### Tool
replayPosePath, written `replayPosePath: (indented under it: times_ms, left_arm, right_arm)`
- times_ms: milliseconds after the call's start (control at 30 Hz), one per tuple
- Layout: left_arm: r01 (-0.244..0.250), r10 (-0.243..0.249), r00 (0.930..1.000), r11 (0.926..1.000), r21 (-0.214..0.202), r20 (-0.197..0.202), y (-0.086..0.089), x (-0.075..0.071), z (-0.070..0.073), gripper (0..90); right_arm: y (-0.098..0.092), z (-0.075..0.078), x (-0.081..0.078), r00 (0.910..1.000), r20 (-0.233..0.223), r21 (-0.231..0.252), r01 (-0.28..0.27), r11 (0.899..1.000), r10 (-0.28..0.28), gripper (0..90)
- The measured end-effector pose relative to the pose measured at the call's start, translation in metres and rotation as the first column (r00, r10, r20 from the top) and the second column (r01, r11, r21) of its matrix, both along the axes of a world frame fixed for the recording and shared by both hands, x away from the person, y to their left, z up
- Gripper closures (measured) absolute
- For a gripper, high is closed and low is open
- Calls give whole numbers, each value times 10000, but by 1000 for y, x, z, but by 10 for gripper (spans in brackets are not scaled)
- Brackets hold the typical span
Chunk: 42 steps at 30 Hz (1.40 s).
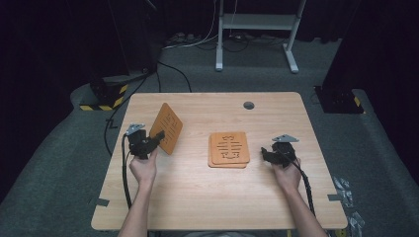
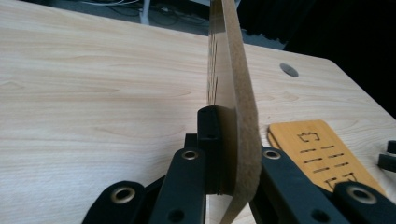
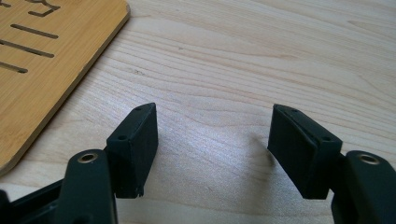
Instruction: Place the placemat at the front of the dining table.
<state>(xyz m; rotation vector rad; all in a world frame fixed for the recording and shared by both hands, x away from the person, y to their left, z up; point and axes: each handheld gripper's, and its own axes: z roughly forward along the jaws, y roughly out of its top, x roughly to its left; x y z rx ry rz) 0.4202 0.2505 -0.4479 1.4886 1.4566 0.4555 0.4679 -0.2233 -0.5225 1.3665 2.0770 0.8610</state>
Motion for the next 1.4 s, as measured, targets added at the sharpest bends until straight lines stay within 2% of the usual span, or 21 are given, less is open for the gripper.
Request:
replayPosePath:
  times_ms: [33, 100, 133, 200, 333, 600, 733, 967, 1133, 1400]
  left_arm:
    - [-35, 35, 10000, 10000, 72, 10, 2, 0, -1, 861]
    - [-149, 149, 9999, 9999, -70, -61, 4, -1, -3, 861]
    - [-157, 158, 9999, 9999, 73, -62, 7, -1, -4, 861]
    - [-245, 244, 9996, 9997, -27, -111, 7, -1, -4, 861]
    - [-270, 271, 9996, 9995, 140, -78, 10, 0, -4, 861]
    - [-415, 419, 9989, 9990, 186, -196, 10, 2, -7, 861]
    - [-441, 453, 9986, 9982, 411, -282, 10, 5, -11, 860]
    - [-520, 535, 9979, 9978, 416, -365, 11, 5, -17, 859]
    - [-570, 583, 9977, 9977, 379, -336, 13, 4, -19, 859]
    - [-699, 717, 9970, 9956, 622, -276, 15, 2, -19, 822]
  right_arm:
    - [0, 0, 0, 10000, 3, -5, -5, 10000, 5, 332]
    - [-1, 1, 0, 10000, -80, -26, -46, 10000, 46, 332]
    - [0, 1, 0, 10000, -66, -25, -32, 10000, 31, 332]
    - [0, 1, 0, 10000, -67, -29, -35, 10000, 35, 332]
    - [0, 1, 0, 10000, -76, -12, -14, 10000, 14, 332]
    - [0, 1, 0, 10000, -66, -30, -27, 10000, 27, 332]
    - [0, 1, 0, 10000, -72, -18, -16, 10000, 16, 332]
    - [0, 1, 0, 10000, -54, -35, -18, 10000, 18, 332]
    - [0, 1, 0, 10000, -84, -18, -19, 10000, 18, 332]
    - [0, 1, 0, 10000, -10, -21, 36, 10000, -36, 332]
